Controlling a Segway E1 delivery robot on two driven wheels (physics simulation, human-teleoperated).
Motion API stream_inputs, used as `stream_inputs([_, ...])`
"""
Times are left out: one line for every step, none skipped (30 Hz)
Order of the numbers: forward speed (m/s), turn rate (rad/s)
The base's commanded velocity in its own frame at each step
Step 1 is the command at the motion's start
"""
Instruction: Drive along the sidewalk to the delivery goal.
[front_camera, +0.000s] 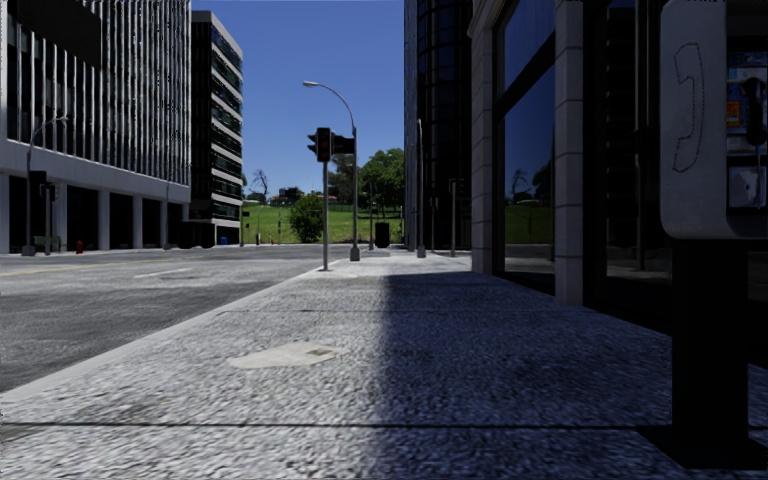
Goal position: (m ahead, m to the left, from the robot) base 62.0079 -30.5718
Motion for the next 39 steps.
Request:
stream_inputs([2.00, 0.00])
stream_inputs([2.00, 0.00])
stream_inputs([2.00, 0.00])
stream_inputs([2.00, 0.00])
stream_inputs([2.00, 0.00])
stream_inputs([2.00, 0.00])
stream_inputs([2.00, 0.00])
stream_inputs([2.00, 0.00])
stream_inputs([2.00, 0.00])
stream_inputs([2.00, 0.00])
stream_inputs([2.00, 0.00])
stream_inputs([2.00, 0.00])
stream_inputs([2.00, 0.00])
stream_inputs([2.00, 0.00])
stream_inputs([2.00, -0.12])
stream_inputs([2.00, -0.12])
stream_inputs([2.00, -0.21])
stream_inputs([2.00, -0.23])
stream_inputs([2.00, -0.24])
stream_inputs([2.00, -0.24])
stream_inputs([2.00, -0.24])
stream_inputs([2.00, -0.24])
stream_inputs([2.00, -0.24])
stream_inputs([2.00, -0.24])
stream_inputs([2.00, -0.24])
stream_inputs([2.00, -0.24])
stream_inputs([2.00, -0.24])
stream_inputs([2.00, -0.24])
stream_inputs([2.00, -0.24])
stream_inputs([2.00, -0.24])
stream_inputs([2.00, -0.24])
stream_inputs([2.00, -0.08])
stream_inputs([2.00, -0.02])
stream_inputs([2.00, 0.00])
stream_inputs([2.00, 0.00])
stream_inputs([2.00, 0.00])
stream_inputs([2.00, 0.00])
stream_inputs([2.00, 0.00])
stream_inputs([2.00, 0.00])
